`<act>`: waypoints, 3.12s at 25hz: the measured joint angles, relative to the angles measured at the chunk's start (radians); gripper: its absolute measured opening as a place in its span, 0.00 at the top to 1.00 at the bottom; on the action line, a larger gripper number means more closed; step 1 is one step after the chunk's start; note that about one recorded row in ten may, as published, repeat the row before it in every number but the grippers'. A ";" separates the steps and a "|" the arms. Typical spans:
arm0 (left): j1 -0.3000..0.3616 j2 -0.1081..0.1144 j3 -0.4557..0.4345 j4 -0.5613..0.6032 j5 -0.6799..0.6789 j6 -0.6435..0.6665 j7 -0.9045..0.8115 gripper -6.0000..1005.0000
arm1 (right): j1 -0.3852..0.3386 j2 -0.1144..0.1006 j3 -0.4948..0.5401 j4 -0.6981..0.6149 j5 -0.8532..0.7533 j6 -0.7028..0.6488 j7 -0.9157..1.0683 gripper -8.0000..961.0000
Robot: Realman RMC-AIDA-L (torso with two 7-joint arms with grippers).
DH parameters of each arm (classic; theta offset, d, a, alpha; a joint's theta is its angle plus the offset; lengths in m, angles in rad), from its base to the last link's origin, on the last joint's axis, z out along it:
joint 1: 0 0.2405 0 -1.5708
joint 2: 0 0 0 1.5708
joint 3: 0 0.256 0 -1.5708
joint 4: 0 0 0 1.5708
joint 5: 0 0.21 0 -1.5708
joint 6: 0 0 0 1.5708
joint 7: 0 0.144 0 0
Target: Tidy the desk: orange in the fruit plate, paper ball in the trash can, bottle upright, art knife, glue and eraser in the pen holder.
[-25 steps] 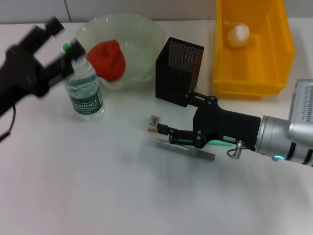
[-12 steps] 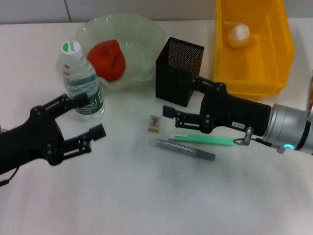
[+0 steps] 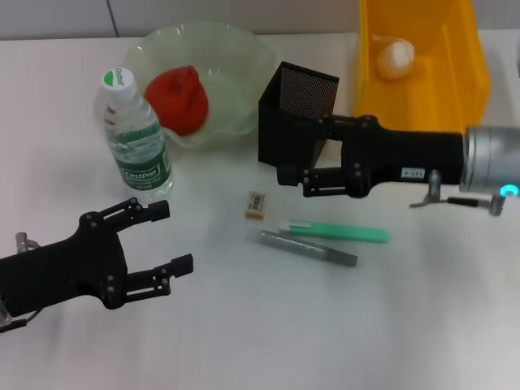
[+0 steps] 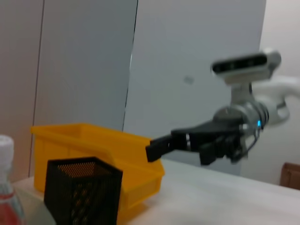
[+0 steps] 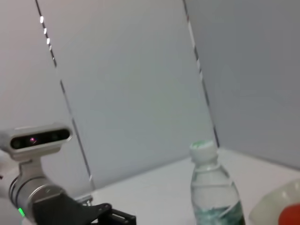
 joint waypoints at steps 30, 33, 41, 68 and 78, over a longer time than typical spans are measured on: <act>-0.013 -0.021 0.033 -0.013 0.013 -0.098 0.024 0.16 | 0.445 0.015 -0.305 -0.241 -0.799 0.005 0.663 0.14; -0.010 -0.021 0.032 -0.013 0.013 -0.099 0.019 0.16 | 0.440 0.016 -0.360 -0.235 -0.800 0.039 0.672 0.14; -0.009 -0.022 0.033 -0.014 0.013 -0.099 0.016 0.16 | 0.436 0.021 -0.447 -0.202 -0.792 0.117 0.680 0.20; -0.005 -0.022 0.032 -0.026 0.013 -0.098 0.012 0.16 | 0.427 0.022 -0.647 -0.189 -0.736 0.248 0.676 0.59; -0.007 -0.023 0.027 -0.026 0.012 -0.098 0.012 0.16 | 0.427 0.022 -0.692 -0.187 -0.723 0.277 0.673 0.61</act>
